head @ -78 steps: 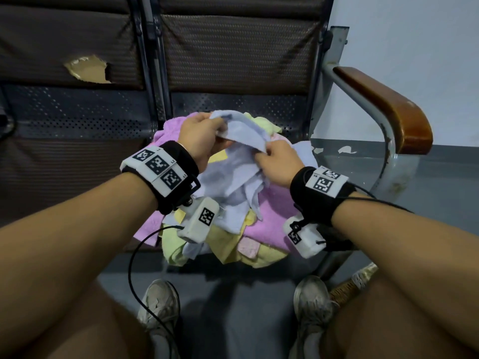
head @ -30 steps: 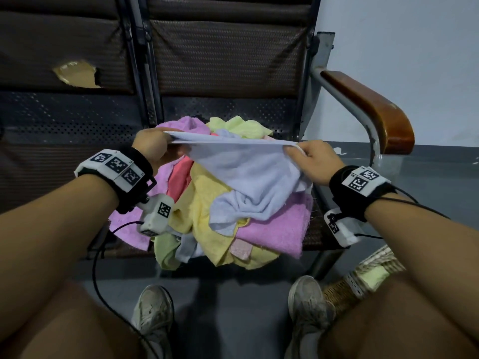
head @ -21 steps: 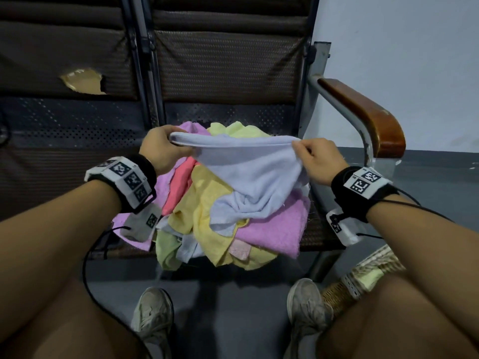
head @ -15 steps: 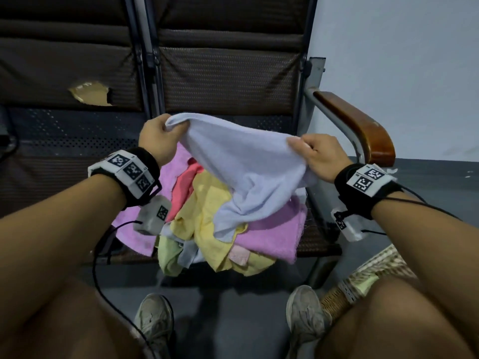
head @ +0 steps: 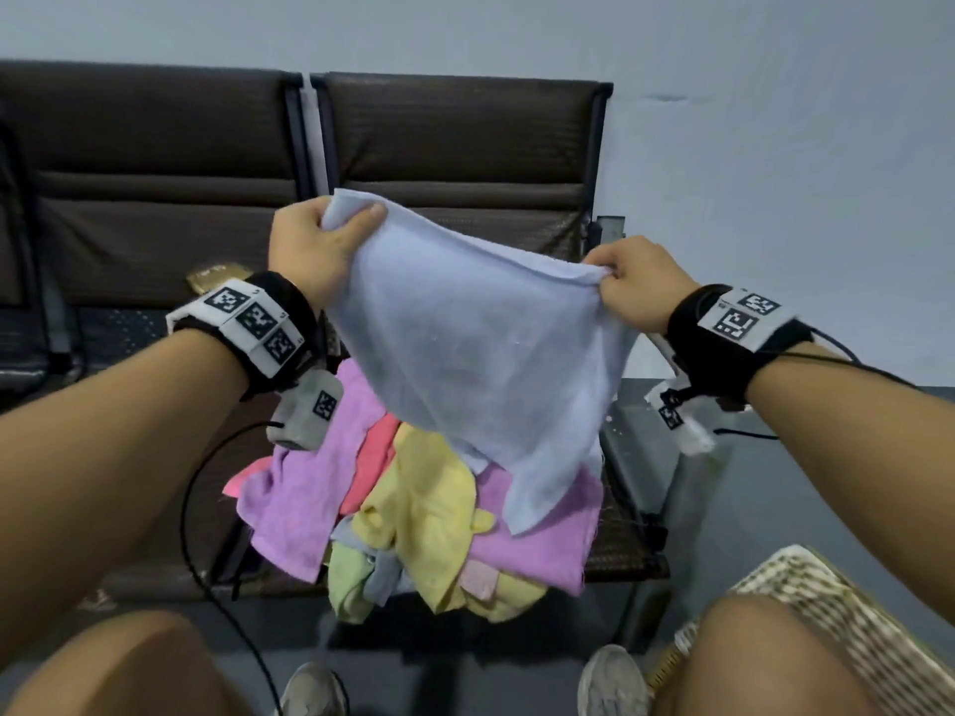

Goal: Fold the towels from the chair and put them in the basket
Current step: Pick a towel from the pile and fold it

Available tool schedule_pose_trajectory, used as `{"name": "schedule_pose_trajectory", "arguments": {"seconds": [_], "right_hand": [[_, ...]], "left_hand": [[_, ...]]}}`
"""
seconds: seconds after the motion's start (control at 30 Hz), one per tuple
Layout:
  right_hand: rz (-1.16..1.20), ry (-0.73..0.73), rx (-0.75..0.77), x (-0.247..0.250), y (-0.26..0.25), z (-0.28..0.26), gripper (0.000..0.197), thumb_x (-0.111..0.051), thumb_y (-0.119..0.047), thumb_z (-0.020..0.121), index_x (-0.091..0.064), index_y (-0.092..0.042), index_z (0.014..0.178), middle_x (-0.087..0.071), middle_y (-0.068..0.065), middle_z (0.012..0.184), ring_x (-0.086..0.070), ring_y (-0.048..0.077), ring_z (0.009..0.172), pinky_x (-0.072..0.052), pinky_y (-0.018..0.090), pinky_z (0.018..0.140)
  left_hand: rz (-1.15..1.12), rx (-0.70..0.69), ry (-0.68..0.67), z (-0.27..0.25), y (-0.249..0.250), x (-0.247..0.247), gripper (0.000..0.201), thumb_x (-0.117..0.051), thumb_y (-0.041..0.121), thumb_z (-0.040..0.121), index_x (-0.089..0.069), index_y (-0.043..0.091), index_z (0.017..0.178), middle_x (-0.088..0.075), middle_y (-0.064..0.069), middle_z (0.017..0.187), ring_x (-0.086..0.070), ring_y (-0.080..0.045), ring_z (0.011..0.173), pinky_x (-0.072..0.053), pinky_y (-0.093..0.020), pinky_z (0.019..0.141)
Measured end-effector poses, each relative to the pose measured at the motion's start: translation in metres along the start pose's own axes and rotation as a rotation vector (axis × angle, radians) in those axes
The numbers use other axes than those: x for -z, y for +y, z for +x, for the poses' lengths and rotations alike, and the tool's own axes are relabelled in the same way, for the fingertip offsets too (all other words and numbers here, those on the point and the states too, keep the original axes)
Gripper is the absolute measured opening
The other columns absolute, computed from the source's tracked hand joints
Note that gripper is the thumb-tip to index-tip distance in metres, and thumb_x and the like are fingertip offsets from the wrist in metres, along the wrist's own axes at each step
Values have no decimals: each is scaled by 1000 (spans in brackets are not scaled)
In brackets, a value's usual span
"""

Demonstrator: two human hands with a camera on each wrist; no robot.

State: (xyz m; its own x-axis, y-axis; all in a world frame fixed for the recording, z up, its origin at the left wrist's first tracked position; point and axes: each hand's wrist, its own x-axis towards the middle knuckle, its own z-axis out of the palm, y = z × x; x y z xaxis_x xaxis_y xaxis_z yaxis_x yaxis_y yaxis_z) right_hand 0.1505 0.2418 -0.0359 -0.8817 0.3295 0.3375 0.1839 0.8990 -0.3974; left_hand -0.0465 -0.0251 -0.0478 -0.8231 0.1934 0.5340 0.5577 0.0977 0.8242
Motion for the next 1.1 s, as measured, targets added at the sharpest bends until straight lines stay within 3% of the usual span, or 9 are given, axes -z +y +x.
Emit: {"name": "schedule_pose_trajectory", "arguments": {"seconds": [0.13,0.23,0.37,0.43,0.53,0.7,0.87,1.0,1.1], "right_hand": [[-20,60,-30,8,-17,4,25,-40,5,79,-51,-16,72,-58,10,84,-55,31,84,-43,36,72],[64,62,-68,12,-21,7,23,-42,-11,89,-45,-13,66,-53,11,75,-51,29,76,-36,36,66],[188,69,-140,16,-22,11,40,-56,-43,89,-54,-13,63,-52,3,63,-48,18,59,-37,31,55],[332,79,-232,12,-22,16,40,-65,-45,86,-65,-9,71,-61,4,66,-56,18,58,-42,26,54],[482,56,-345,1,-29,21,35,-71,-38,82,-70,-3,82,-63,10,70,-61,23,59,-44,27,51],[842,-54,-428,-25,-61,18,37,-64,-19,92,-64,9,116,-68,18,98,-66,26,85,-52,35,75],[976,-219,-417,-34,-78,6,42,-64,-28,94,-65,6,118,-69,25,114,-69,31,99,-55,45,96],[791,-194,-365,-33,-69,-4,12,-50,0,93,-61,5,92,-59,17,86,-57,27,85,-48,33,67],[861,-352,-231,-27,-70,-15,15,-48,5,93,-60,1,101,-54,11,88,-53,21,83,-44,31,68]], "left_hand": [[69,-39,-7,4,9,7,23,-65,48,84,-66,26,77,-64,15,74,-56,-1,70,-48,-27,69],[108,-23,46,8,7,10,31,-60,51,85,-68,20,85,-69,5,83,-63,-15,81,-52,-36,79],[88,71,47,9,3,7,46,-62,54,83,-60,13,62,-54,7,60,-45,-15,61,-41,-34,60],[20,166,79,7,4,0,49,-62,51,83,-44,17,53,-38,3,58,-34,-17,61,-31,-31,59],[-189,326,141,-2,15,-19,32,-64,38,87,-61,9,74,-48,-9,73,-46,-18,69,-39,-31,64],[-375,386,-164,-47,47,-65,52,-60,21,97,-58,12,46,-46,4,43,-42,-8,36,-34,-14,41],[-282,285,-463,-83,61,-80,28,-60,15,96,-68,-11,86,-60,-17,73,-55,-14,54,-49,-21,52],[-372,400,-280,-76,51,-67,23,-51,11,87,-72,1,85,-69,-11,72,-63,-19,55,-50,-25,55],[-258,366,-239,-68,36,-60,53,-52,3,72,-59,8,125,-65,-10,100,-63,-21,85,-52,-35,76]]}}
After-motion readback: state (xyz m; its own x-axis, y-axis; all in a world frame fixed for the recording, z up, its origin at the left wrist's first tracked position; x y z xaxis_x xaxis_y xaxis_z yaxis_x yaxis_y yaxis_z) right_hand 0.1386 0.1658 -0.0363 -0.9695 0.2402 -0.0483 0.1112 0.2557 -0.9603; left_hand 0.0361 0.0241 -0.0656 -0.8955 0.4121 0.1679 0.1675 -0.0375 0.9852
